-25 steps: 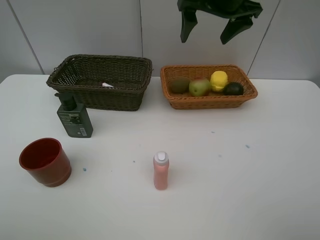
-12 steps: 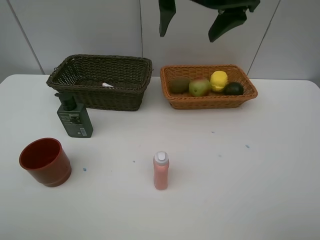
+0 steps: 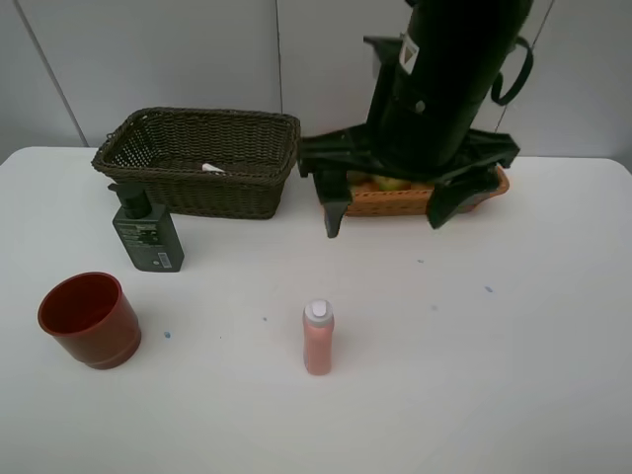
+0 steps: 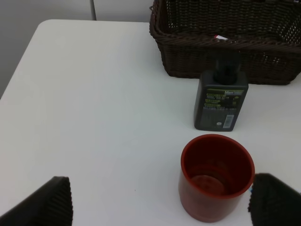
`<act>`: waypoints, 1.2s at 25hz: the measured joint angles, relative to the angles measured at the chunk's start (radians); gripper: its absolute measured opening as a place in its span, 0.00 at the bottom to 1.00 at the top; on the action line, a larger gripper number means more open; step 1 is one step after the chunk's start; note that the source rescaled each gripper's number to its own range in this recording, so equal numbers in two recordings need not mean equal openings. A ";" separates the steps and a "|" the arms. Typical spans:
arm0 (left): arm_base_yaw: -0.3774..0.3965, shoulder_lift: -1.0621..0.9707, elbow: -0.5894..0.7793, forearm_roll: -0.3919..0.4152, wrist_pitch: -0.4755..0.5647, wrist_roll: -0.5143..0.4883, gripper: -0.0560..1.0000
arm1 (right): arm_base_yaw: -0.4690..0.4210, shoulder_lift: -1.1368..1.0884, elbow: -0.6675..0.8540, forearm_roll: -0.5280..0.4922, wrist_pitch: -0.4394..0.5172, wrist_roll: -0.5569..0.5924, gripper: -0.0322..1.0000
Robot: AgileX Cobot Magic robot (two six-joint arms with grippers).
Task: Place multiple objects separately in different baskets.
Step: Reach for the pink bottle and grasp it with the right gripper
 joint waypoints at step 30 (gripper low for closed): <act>0.000 0.000 0.000 0.000 0.000 0.000 0.98 | 0.097 0.221 0.117 0.109 -0.283 -0.006 0.98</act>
